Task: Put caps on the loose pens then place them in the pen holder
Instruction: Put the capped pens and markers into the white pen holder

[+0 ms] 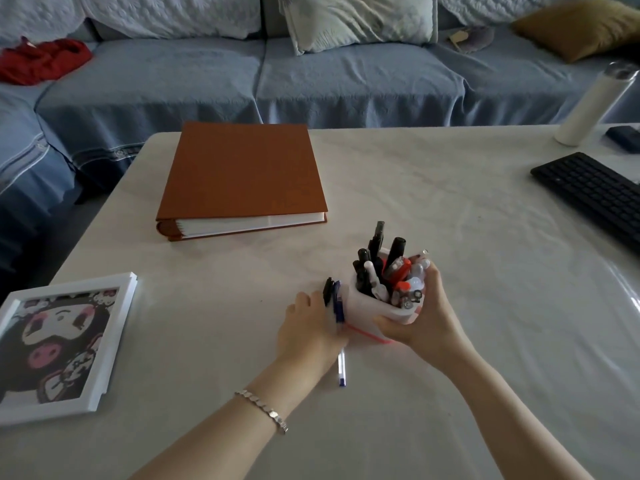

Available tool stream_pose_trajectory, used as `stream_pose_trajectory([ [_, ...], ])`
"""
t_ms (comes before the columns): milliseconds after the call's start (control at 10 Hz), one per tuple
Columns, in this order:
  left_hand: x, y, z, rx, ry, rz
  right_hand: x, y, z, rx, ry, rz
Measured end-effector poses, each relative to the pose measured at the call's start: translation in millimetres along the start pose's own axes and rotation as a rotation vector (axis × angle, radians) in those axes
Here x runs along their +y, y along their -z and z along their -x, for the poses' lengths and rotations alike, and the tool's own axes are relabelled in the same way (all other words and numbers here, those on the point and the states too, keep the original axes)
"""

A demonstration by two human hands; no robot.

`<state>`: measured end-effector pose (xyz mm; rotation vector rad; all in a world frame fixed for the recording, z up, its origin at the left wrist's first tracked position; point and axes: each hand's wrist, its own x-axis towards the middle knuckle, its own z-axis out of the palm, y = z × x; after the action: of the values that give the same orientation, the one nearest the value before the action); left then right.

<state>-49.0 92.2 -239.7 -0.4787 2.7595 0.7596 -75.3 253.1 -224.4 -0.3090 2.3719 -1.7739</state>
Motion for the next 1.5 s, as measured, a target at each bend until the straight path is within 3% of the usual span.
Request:
stream_pose_trajectory([
  [200, 9, 9, -8, -0.099, 0.072, -0.149, -7, 1, 2, -0.019, 0.011, -0.045],
  [300, -7, 22, -7, -0.075, 0.014, 0.157, -2, 1, 0, 0.009, -0.007, -0.014],
  [500, 9, 63, -7, 0.295, -0.313, 1.195, 0, -1, -1, 0.02, -0.011, 0.004],
  [600, 26, 75, -6, 0.254, -0.43, 1.376, -2, -3, 0, 0.032, -0.003, 0.006],
  [900, 62, 51, -4, 0.055, -0.491, 1.098, 1, -3, -1, 0.026, 0.036, 0.041],
  [1000, 55, 64, -9, 0.201, -0.569, 1.063, 3, 0, -1, 0.022, 0.034, 0.03],
  [1100, 46, 70, -15, 0.336, -0.714, 0.875, 3, -2, -1, 0.021, 0.042, 0.044],
  [1200, 43, 73, -18, 0.359, -0.787, 0.626, 2, -1, -1, 0.018, 0.039, 0.105],
  [1500, 44, 58, -14, 0.58, -0.816, 0.34, 4, 3, -1, 0.026, -0.045, 0.145],
])
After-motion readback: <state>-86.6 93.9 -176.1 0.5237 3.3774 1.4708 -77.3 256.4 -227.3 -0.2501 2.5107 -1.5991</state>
